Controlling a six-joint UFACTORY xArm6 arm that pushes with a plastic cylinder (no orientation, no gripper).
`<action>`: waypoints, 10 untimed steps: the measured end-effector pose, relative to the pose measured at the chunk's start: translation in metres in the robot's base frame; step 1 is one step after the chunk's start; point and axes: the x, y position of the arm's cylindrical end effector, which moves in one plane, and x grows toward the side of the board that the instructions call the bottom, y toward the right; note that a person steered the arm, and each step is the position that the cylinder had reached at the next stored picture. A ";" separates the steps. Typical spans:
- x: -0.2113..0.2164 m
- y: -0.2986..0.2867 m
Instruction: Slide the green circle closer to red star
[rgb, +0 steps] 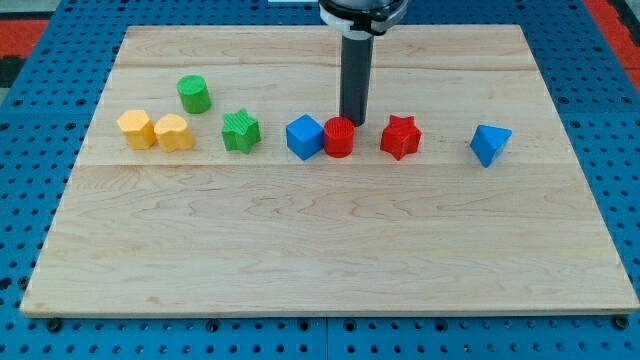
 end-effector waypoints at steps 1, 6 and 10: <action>-0.032 -0.049; -0.071 -0.303; -0.121 -0.136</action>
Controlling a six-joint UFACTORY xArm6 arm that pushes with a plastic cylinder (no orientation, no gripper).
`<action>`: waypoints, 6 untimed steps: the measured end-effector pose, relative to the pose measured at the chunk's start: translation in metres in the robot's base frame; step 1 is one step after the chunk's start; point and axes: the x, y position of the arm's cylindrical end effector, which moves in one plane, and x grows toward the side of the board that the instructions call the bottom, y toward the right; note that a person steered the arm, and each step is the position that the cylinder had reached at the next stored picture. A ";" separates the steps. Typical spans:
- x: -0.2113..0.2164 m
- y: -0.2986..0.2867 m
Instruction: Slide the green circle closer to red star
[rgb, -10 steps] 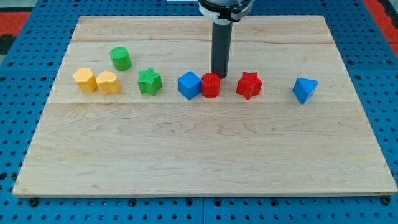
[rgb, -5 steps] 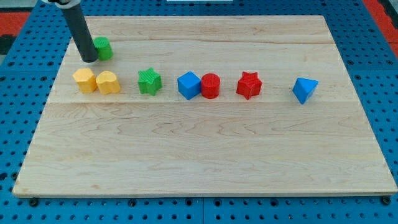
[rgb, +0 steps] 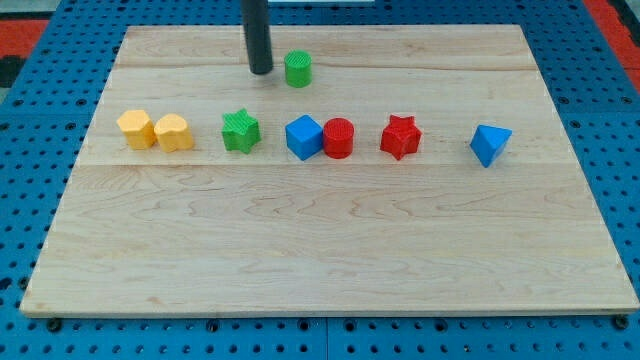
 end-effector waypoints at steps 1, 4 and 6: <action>-0.011 0.016; 0.068 0.189; 0.093 0.211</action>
